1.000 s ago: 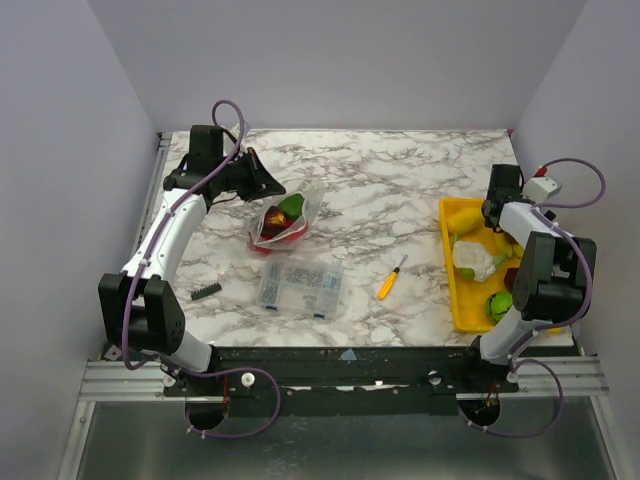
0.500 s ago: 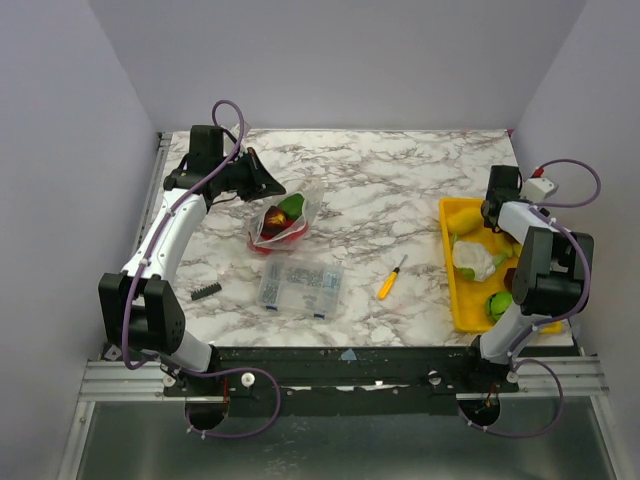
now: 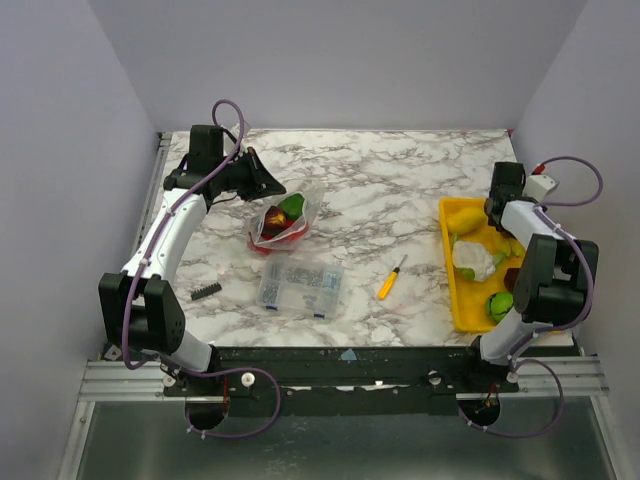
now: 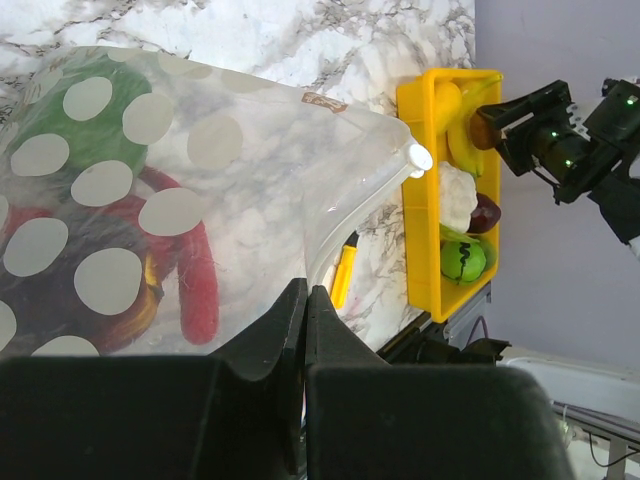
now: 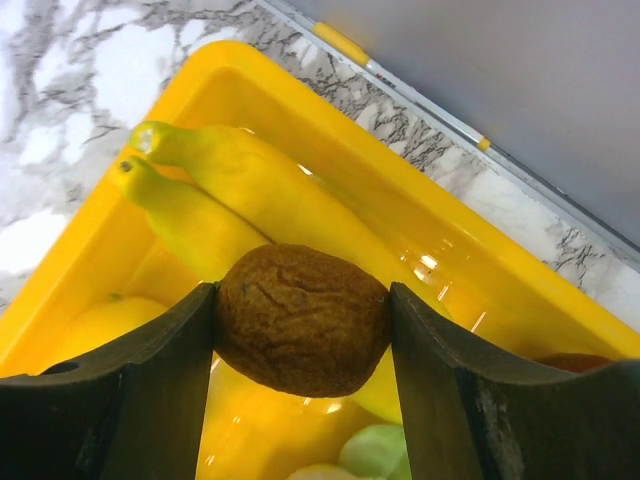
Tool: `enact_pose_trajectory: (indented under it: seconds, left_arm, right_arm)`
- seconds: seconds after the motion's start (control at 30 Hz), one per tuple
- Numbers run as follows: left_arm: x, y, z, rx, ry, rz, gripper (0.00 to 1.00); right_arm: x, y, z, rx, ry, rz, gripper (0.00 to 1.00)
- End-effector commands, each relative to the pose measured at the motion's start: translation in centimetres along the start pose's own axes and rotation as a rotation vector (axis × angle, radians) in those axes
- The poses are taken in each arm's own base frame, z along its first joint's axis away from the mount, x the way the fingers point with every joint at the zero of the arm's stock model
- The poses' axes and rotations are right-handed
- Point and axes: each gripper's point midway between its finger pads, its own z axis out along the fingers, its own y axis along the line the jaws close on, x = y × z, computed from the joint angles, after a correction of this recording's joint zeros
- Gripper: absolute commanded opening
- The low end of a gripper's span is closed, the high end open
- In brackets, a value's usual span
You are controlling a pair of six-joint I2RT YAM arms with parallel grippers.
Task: Place the food in the zip-top bag and seal the zipper
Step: Pick up the fake fruit from the bin, then place the fake fruit in the zipper food storage bag.
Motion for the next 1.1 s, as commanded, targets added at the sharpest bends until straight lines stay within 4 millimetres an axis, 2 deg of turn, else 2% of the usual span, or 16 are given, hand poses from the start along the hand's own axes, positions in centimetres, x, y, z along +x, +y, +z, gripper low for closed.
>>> enact_pose_trajectory:
  seconds: [0.0,0.07,0.13,0.23,0.27,0.3,0.33,0.37,0.5,0.67,0.93,1.0,1.07]
  left_arm:
    - [-0.1,-1.3,-0.5,0.044,-0.006,0.019,0.00]
    - [-0.1,-1.2,-0.5,0.043,-0.007,0.019,0.00]
    - [-0.2,-1.3,-0.5,0.044,-0.008,0.020,0.00]
    - [-0.2,-1.2,-0.5,0.043,-0.007,0.019,0.00]
    - [-0.1,-1.2,-0.4,0.042,-0.006,0.017,0.00]
    - [-0.2,-1.2,-0.4,0.042,-0.007,0.019,0.00]
    - [-0.1,-1.1,-0.4,0.041,-0.005,0.017,0.00]
    - [-0.2,-1.1,-0.4,0.040,-0.007,0.018,0.00]
    - [-0.2,-1.0,-0.3,0.036,-0.004,0.015,0.00]
    - [-0.1,-1.0,-0.2,0.038,-0.002,0.014,0.00]
    - [-0.1,-1.1,-0.3,0.039,-0.003,0.016,0.00]
    - [-0.1,-1.1,-0.3,0.042,-0.001,0.014,0.00]
    - [-0.1,-1.2,-0.4,0.045,-0.001,0.014,0.00]
  right_arm:
    - [-2.0,-0.2,-2.8,-0.088,-0.013,0.041,0.14]
    - [-2.9,-0.5,-4.1,-0.126,-0.039,0.073,0.04]
    - [-3.0,0.2,-5.7,-0.224,-0.041,0.101,0.00]
    - [-2.4,2.8,-9.5,-0.499,0.000,0.152,0.00]
    - [-2.5,4.1,-12.2,-0.656,0.011,0.176,0.00]
    - [-1.6,5.4,-14.6,-0.820,0.027,0.178,0.00]
    - [-2.1,7.0,-18.6,-1.057,-0.001,0.196,0.00]
    - [-2.3,7.5,-21.5,-1.210,-0.048,0.226,0.00]
    - [-0.9,8.9,-29.4,-1.523,-0.094,0.239,0.00]
    - [2.3,13.0,-36.4,-1.671,-0.062,0.043,0.00]
    - [6.4,17.7,-48.7,-1.819,-0.214,-0.197,0.00]
    - [7.3,19.3,-50.4,-1.815,-0.224,-0.235,0.01]
    - [8.4,21.0,-51.1,-1.794,-0.212,-0.281,0.01]
